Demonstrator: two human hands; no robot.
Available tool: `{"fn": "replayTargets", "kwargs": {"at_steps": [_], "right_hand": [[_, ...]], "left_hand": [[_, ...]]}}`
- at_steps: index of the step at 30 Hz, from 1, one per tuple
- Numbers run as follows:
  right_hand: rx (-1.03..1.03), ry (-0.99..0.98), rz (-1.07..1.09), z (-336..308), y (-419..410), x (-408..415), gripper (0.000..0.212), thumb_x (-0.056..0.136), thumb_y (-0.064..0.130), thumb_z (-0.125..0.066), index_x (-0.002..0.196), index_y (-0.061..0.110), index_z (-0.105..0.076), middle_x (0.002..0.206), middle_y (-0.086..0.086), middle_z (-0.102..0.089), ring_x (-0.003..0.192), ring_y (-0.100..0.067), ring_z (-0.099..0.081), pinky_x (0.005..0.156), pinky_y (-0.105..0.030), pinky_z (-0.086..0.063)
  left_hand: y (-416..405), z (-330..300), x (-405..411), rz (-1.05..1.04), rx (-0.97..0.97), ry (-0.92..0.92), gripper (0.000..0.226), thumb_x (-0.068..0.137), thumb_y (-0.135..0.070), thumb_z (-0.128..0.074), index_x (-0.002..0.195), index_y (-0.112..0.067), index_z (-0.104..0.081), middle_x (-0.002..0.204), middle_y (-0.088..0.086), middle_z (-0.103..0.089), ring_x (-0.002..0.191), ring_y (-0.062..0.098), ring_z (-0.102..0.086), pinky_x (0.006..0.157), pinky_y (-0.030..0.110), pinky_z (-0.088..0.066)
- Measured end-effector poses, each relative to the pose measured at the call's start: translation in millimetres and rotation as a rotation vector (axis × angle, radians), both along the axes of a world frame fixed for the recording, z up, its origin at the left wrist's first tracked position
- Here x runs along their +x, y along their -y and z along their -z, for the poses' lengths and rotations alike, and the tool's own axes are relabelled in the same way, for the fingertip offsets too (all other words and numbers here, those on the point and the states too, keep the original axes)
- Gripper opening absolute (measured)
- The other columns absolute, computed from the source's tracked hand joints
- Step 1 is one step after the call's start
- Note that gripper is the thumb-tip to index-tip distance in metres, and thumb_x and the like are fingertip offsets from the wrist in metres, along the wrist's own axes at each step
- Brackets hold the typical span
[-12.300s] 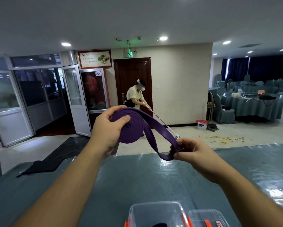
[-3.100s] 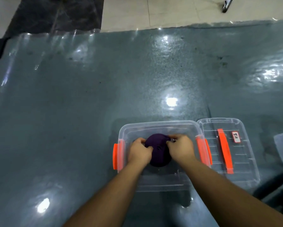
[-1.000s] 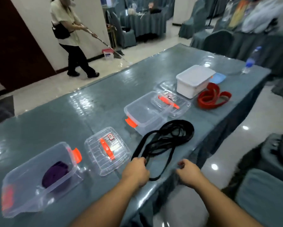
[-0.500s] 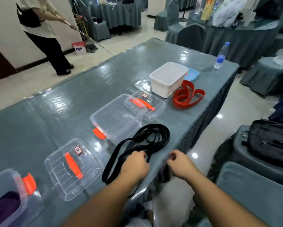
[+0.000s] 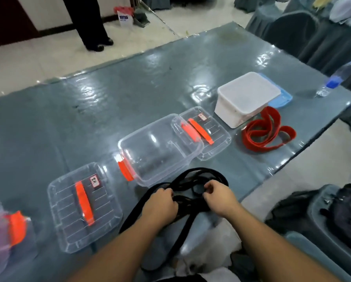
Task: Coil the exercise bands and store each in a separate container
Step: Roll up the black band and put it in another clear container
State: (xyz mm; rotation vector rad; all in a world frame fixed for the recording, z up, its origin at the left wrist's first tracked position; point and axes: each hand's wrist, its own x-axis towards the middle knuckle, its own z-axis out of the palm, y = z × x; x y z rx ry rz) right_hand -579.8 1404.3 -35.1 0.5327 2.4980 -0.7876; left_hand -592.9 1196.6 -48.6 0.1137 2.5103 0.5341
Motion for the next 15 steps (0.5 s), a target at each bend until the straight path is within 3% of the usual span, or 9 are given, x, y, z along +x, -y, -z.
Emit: {"fn": "replayTargets", "kwargs": {"at_steps": [9,15], "right_hand": [[-0.020,0.082,-0.431,18.3,27.7,-55.1,0.034,0.094,0.024,-0.059,0.127,0.018,-0.066,0.122,-0.004,-0.074,0.116,-0.026,-0.065,0.095,-0.031,-0.049],[-0.072,0.122,-0.774,23.0,50.9,-61.2,0.040,0.093,0.027,-0.057,0.132,0.019,-0.064,0.131,-0.005,-0.070,0.123,-0.026,-0.063,0.100,-0.031,-0.047]], "left_hand": [[32.8,19.3,14.5,-0.291,-0.026,0.033,0.030,0.096,-0.035,-0.055,0.120,-0.023,-0.066,0.122,0.006,-0.063,0.112,0.029,-0.063,0.095,0.042,-0.053],[40.3,15.3,42.5,-0.615,-0.063,-0.009,0.029,0.098,-0.034,-0.055,0.121,-0.022,-0.070,0.125,0.006,-0.070,0.116,0.028,-0.065,0.097,0.038,-0.052]]}}
